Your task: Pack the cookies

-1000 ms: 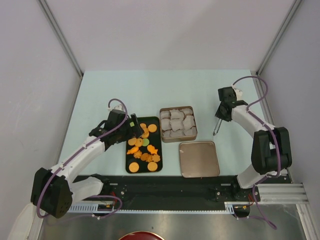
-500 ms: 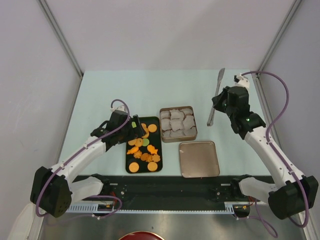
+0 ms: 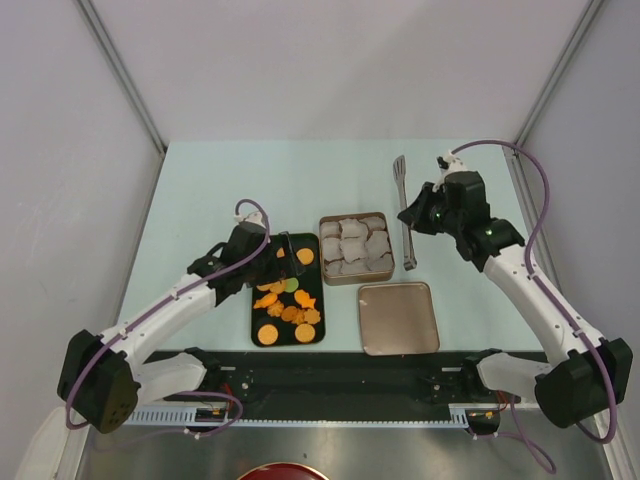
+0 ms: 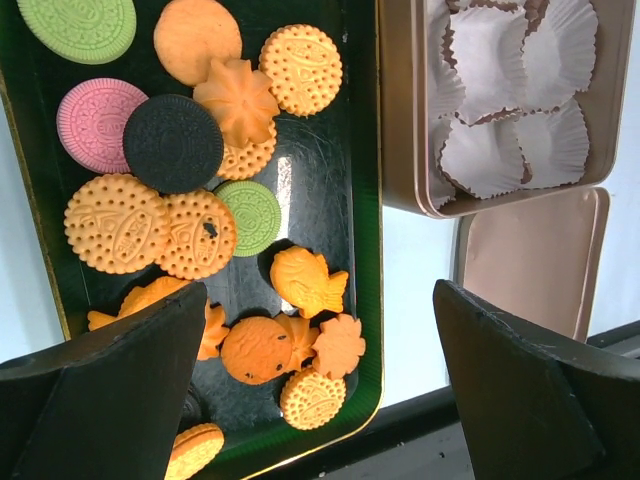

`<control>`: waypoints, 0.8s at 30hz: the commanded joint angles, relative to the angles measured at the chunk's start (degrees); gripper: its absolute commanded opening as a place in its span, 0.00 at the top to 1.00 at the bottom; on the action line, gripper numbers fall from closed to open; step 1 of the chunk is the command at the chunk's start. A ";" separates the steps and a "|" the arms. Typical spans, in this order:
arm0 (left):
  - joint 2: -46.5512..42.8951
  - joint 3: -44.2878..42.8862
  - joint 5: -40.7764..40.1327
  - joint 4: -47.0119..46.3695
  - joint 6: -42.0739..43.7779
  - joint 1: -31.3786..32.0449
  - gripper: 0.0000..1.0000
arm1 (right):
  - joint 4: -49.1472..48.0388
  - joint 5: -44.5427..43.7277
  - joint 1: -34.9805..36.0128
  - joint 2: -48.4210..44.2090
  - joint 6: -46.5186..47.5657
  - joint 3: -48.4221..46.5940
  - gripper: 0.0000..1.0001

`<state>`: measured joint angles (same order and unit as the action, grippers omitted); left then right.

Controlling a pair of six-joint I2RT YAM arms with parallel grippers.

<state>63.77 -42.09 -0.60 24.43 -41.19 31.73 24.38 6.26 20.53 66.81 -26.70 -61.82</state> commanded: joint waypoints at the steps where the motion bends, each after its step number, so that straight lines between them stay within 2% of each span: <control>1: -1.19 -1.86 0.69 -1.84 -1.52 0.88 0.00 | 4.97 0.32 2.05 1.92 3.66 -4.71 1.00; 8: -2.77 -1.86 -0.88 -1.75 -2.05 2.20 0.00 | 6.29 -2.30 4.69 3.94 5.34 -6.11 1.00; 12: -3.73 -1.86 -2.12 0.18 -1.88 2.11 0.00 | 11.30 -10.64 8.46 7.28 7.80 -10.24 1.00; 18: -5.93 -0.98 -3.53 1.76 -1.62 2.20 0.00 | 11.91 -11.98 13.21 9.74 11.40 -11.38 0.92; 21: -7.25 -0.81 -5.45 3.52 -1.09 2.11 0.00 | 13.06 -12.24 14.44 10.19 11.14 -11.92 0.92; 23: -8.83 -0.72 -6.86 4.92 -0.47 2.11 0.00 | 12.97 -11.80 15.75 9.40 11.23 -12.00 0.89; 24: -9.45 -0.72 -8.26 5.45 -0.21 2.20 0.00 | 13.15 -11.80 16.20 9.22 11.23 -12.09 0.84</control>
<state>57.45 -42.11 -4.43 27.29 -42.02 33.61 36.93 -4.23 35.00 77.17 -16.97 -70.54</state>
